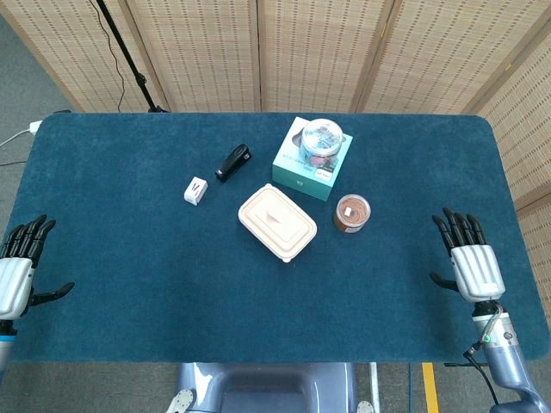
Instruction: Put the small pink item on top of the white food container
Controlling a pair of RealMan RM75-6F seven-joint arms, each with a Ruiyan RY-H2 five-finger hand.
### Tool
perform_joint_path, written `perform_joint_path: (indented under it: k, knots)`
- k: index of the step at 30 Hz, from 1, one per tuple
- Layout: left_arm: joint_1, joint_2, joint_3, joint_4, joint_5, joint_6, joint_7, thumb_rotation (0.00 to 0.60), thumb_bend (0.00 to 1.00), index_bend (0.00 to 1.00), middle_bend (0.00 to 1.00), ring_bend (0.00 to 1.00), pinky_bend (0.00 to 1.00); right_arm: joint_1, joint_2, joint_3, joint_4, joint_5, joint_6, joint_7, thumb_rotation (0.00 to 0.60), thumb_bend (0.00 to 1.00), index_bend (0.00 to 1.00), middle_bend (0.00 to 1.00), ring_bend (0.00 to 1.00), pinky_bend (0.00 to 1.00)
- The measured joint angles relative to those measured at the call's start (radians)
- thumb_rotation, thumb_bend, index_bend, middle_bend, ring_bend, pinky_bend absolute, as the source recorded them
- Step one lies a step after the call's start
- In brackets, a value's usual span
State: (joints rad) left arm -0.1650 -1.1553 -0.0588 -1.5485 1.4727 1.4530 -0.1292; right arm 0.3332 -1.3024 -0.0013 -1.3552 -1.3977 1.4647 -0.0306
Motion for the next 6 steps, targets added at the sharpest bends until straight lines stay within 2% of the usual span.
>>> perform_joint_path:
  k: [6]
  knots:
    - [-0.007, -0.003, -0.005, 0.005, -0.03, -0.033, 0.021, 0.6, 0.0, 0.0, 0.0, 0.0, 0.0, -0.045, -0.002, -0.003, 0.031, -0.02, 0.025, 0.033, 0.6, 0.0, 0.0, 0.0, 0.0, 0.0]
